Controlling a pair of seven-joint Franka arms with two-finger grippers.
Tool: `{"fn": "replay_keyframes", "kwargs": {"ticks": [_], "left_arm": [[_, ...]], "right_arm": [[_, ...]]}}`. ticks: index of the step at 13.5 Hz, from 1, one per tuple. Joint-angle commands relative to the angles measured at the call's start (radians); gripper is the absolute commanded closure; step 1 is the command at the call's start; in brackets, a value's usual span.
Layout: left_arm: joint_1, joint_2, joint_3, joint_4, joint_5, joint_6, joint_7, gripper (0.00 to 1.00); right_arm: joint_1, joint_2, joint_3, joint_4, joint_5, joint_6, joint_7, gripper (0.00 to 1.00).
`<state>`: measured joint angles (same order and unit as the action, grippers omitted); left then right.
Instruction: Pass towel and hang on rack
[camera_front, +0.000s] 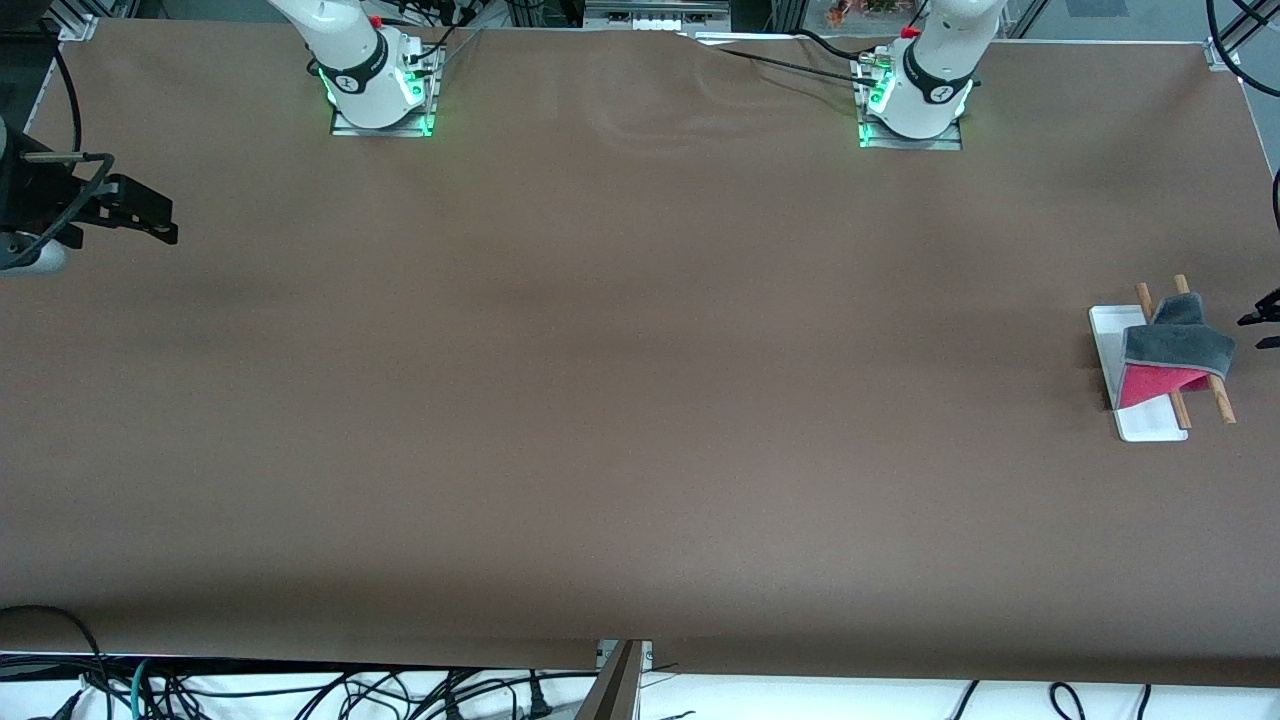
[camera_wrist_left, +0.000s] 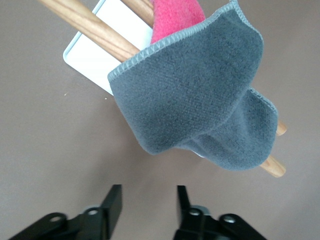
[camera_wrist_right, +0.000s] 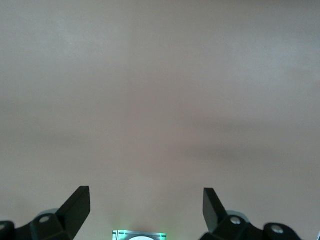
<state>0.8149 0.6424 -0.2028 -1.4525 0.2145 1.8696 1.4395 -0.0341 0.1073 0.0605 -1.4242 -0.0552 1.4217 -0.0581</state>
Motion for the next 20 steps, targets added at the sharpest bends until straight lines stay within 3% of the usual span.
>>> {"fn": "replay_keyframes", "kwargs": {"ticks": [1, 5, 9, 12, 16, 18, 20], "left_arm": [[0.001, 0.013, -0.007, 0.058, 0.009, -0.009, 0.012, 0.00], [-0.008, -0.047, -0.021, 0.127, 0.019, -0.068, 0.007, 0.00], [-0.103, -0.220, -0.064, 0.130, 0.006, -0.300, -0.150, 0.00], [-0.146, -0.270, -0.202, 0.132, 0.003, -0.435, -0.397, 0.00], [-0.148, -0.285, -0.400, 0.132, -0.023, -0.509, -0.710, 0.00], [-0.152, -0.328, -0.461, 0.118, -0.023, -0.515, -0.848, 0.00], [-0.256, -0.383, -0.442, 0.090, -0.023, -0.523, -0.998, 0.00]], "right_arm": [[-0.010, -0.015, -0.011, -0.018, 0.012, -0.006, -0.025, 0.00], [-0.009, -0.009, -0.010, -0.016, 0.012, -0.003, -0.025, 0.00], [-0.004, -0.008, -0.007, -0.015, 0.014, -0.001, -0.023, 0.00], [-0.004, -0.006, -0.005, -0.013, 0.014, -0.001, -0.023, 0.00], [-0.006, 0.002, -0.008, -0.009, 0.014, -0.003, -0.025, 0.00], [-0.004, 0.002, -0.007, -0.009, 0.014, -0.001, -0.025, 0.00], [-0.004, 0.000, -0.005, -0.009, 0.015, -0.003, -0.023, 0.00]]}}
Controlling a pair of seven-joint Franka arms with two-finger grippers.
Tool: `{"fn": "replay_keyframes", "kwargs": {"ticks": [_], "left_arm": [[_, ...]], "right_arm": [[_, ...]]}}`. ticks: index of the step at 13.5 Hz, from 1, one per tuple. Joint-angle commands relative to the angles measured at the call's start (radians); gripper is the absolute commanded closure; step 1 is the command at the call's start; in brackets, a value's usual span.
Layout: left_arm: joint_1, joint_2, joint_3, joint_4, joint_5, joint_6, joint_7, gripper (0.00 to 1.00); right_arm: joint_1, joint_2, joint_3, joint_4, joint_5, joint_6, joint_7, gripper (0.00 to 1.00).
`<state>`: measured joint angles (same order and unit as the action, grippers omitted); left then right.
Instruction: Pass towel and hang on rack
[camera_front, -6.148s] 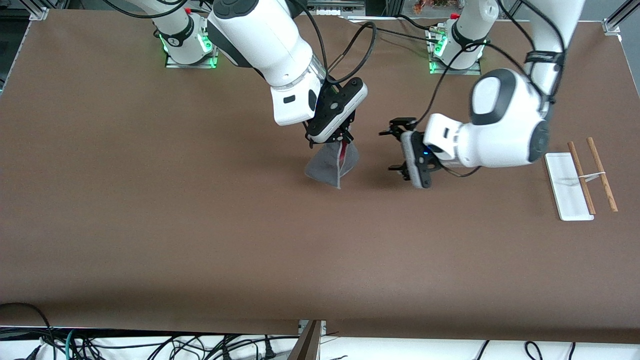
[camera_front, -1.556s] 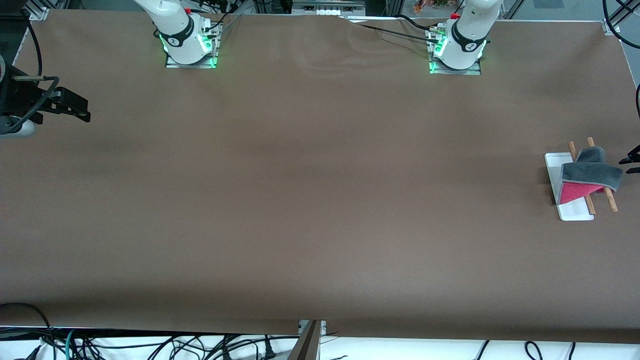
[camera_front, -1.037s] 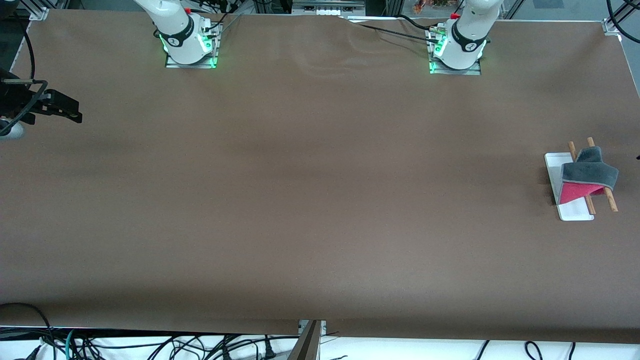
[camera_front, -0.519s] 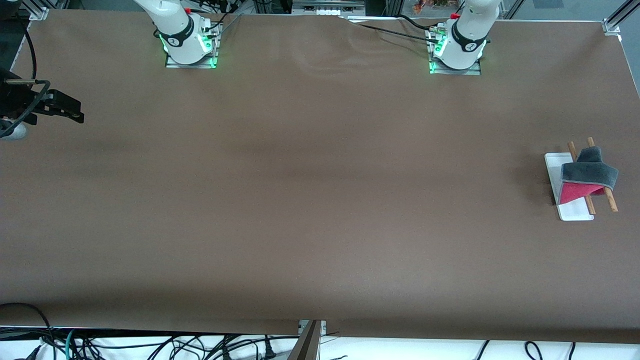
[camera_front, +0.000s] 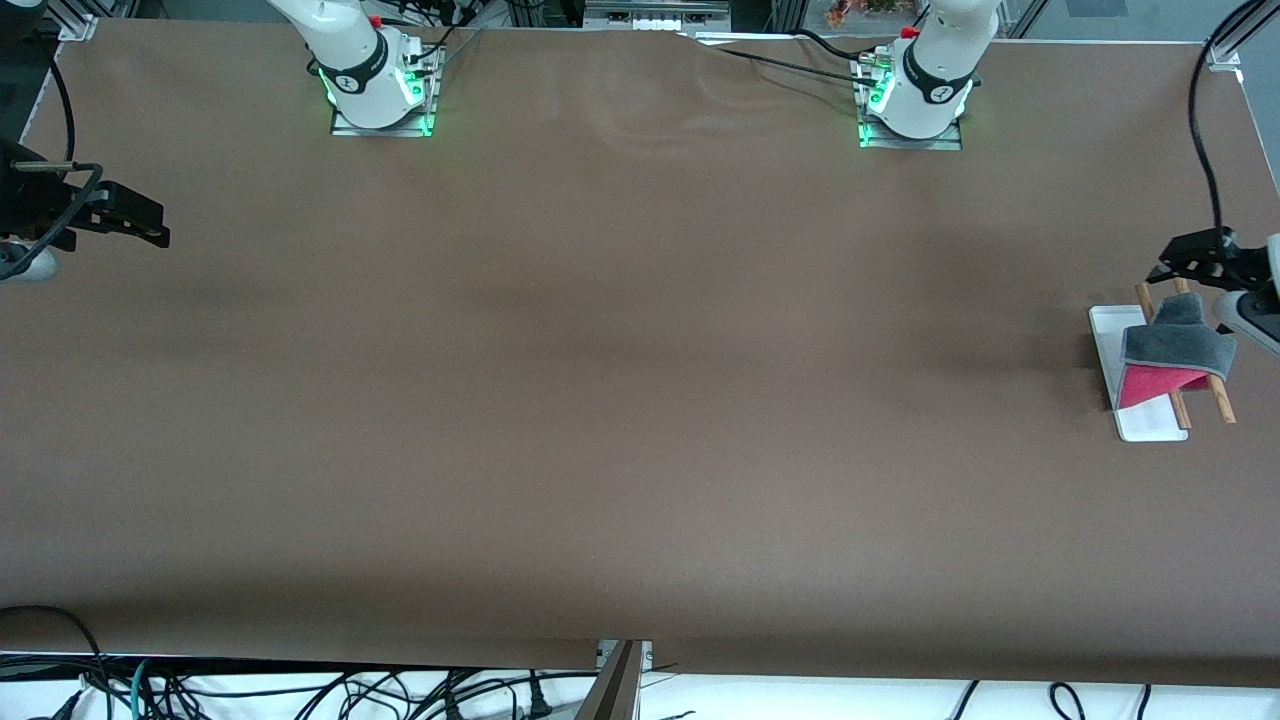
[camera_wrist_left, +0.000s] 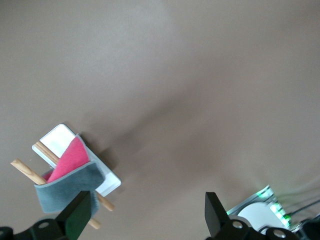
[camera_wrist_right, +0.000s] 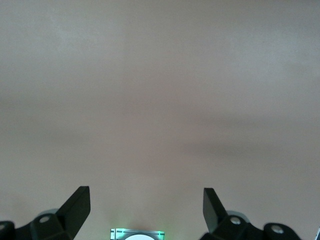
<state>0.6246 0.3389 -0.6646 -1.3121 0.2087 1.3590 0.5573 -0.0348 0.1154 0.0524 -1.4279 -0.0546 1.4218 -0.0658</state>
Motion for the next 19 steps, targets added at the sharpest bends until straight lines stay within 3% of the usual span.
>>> {"fn": "replay_keyframes", "kwargs": {"ticks": [1, 2, 4, 5, 7, 9, 14, 19], "left_arm": [[-0.128, -0.109, 0.057, -0.061, -0.020, -0.009, -0.208, 0.00], [-0.216, -0.138, 0.135, -0.081, -0.063, -0.005, -0.294, 0.00], [-0.415, -0.194, 0.389, -0.131, -0.207, 0.037, -0.382, 0.00], [-0.498, -0.233, 0.486, -0.188, -0.213, 0.116, -0.387, 0.00], [-0.584, -0.329, 0.578, -0.341, -0.216, 0.266, -0.405, 0.00], [-0.690, -0.400, 0.683, -0.442, -0.218, 0.316, -0.502, 0.00], [-0.692, -0.405, 0.683, -0.450, -0.206, 0.315, -0.513, 0.00], [-0.637, -0.403, 0.617, -0.446, -0.206, 0.313, -0.516, 0.00]], "right_arm": [[-0.004, -0.006, 0.003, -0.005, 0.015, -0.003, -0.015, 0.00], [-0.002, -0.006, 0.003, -0.003, 0.015, -0.001, -0.015, 0.00], [-0.004, -0.006, 0.003, -0.002, 0.015, -0.001, -0.017, 0.00], [-0.004, -0.006, 0.003, -0.002, 0.015, -0.001, -0.017, 0.00], [-0.004, -0.006, 0.003, -0.002, 0.016, -0.001, -0.017, 0.00], [-0.004, -0.006, 0.003, 0.000, 0.016, -0.001, -0.017, 0.00], [-0.004, -0.006, 0.003, 0.000, 0.016, -0.001, -0.019, 0.00], [-0.004, -0.006, 0.003, 0.000, 0.018, -0.001, -0.019, 0.00]]}}
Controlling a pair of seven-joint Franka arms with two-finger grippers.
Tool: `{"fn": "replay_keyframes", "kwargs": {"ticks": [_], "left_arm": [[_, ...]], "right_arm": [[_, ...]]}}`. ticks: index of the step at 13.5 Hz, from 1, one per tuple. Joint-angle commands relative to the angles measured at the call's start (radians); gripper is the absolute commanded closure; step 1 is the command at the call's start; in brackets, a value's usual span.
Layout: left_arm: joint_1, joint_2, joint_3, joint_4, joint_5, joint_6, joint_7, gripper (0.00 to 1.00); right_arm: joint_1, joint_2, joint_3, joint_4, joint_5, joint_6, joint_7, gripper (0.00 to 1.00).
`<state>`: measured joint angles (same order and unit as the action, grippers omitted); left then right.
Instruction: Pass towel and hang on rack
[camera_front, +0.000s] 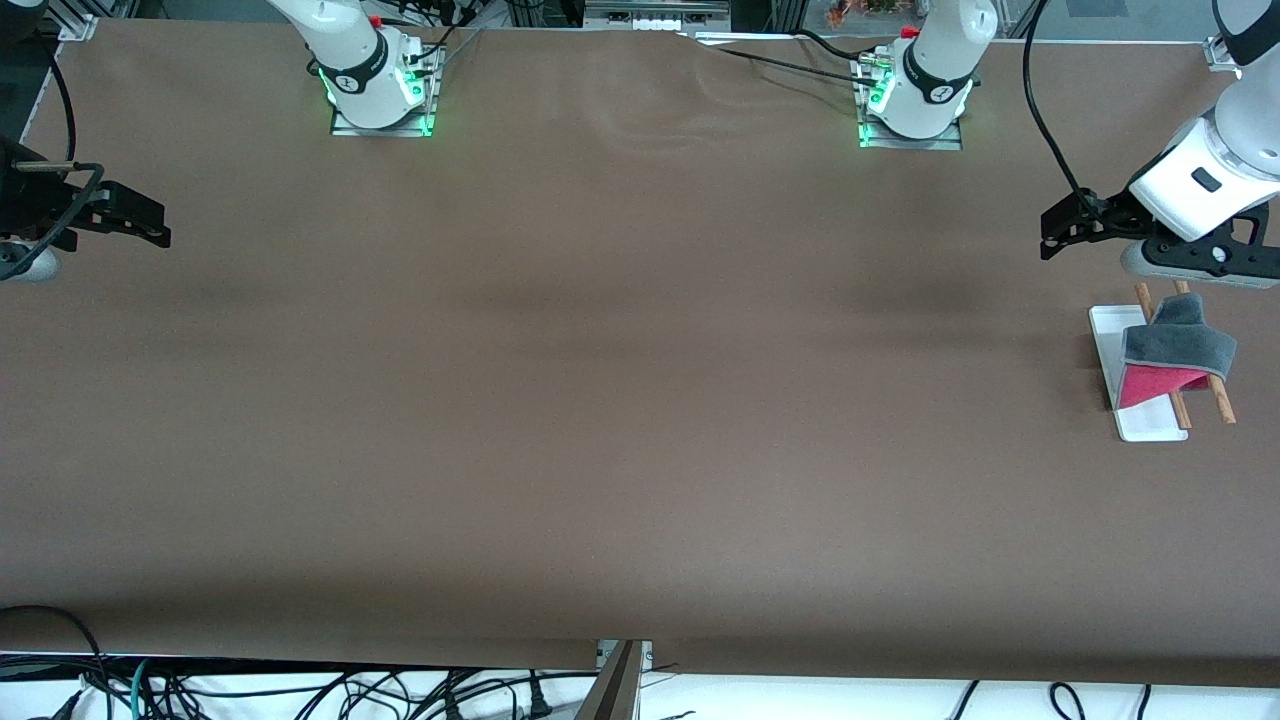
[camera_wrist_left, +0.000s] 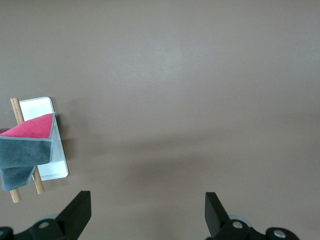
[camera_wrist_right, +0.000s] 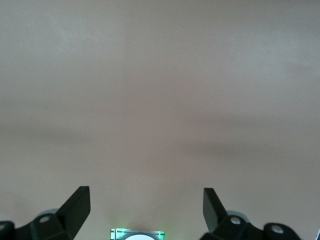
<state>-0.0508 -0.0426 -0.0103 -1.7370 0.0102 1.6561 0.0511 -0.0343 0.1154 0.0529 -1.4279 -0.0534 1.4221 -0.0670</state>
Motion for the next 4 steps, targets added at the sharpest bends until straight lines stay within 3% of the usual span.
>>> {"fn": "replay_keyframes", "kwargs": {"ticks": [1, 4], "left_arm": [[0.049, -0.022, -0.045, -0.021, -0.007, 0.016, -0.010, 0.00], [0.049, -0.022, -0.046, -0.021, -0.007, 0.014, -0.007, 0.00]], "right_arm": [[-0.004, -0.006, 0.002, -0.002, 0.017, -0.002, -0.017, 0.00], [-0.004, -0.006, 0.002, 0.000, 0.018, -0.002, -0.017, 0.00]]}}
